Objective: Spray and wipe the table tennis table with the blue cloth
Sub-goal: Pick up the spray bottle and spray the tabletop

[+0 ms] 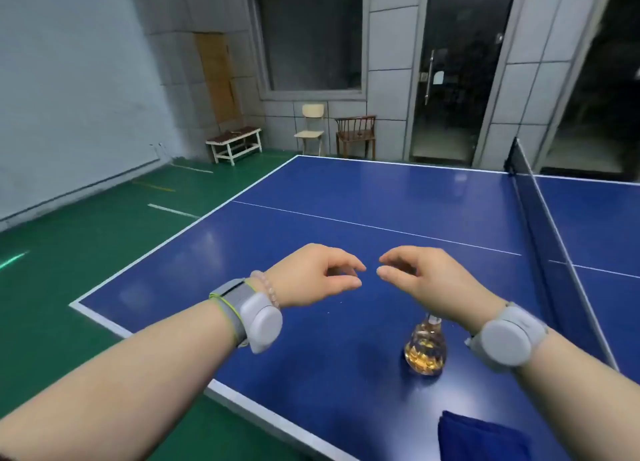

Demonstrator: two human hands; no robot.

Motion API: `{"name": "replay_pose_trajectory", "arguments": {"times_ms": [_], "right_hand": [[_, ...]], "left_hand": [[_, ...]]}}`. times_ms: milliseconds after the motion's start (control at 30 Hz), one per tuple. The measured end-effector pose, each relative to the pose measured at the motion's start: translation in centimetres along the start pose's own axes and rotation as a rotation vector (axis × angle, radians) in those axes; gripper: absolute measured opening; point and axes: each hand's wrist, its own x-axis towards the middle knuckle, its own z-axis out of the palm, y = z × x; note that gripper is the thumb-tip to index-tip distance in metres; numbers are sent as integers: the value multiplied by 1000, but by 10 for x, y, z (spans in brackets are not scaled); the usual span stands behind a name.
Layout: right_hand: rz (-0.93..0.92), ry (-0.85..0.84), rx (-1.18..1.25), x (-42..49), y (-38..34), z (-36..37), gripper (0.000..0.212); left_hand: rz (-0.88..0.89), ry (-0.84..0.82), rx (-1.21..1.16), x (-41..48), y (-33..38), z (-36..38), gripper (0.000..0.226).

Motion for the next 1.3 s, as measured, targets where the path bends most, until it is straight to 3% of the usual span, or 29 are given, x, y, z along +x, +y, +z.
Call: {"name": "replay_pose_trajectory", "arguments": {"times_ms": [333, 500, 733, 867, 1033, 1300], "right_hand": [[316, 53, 39, -47, 49, -7, 19], [457, 53, 57, -67, 73, 12, 17], [731, -53, 37, -88, 111, 60, 26], [900, -147, 35, -103, 124, 89, 34], [991, -223, 5, -117, 131, 115, 27], [1042, -227, 18, -116, 150, 128, 43]], "left_hand": [[82, -163, -66, 50, 12, 56, 4], [97, -273, -87, 65, -11, 94, 12], [59, -336, -126, 88, -53, 138, 17], [37, -358, -137, 100, -72, 158, 8], [-3, -396, -147, 115, -84, 176, 35], [-101, -358, -274, 140, -79, 205, 75]]}}
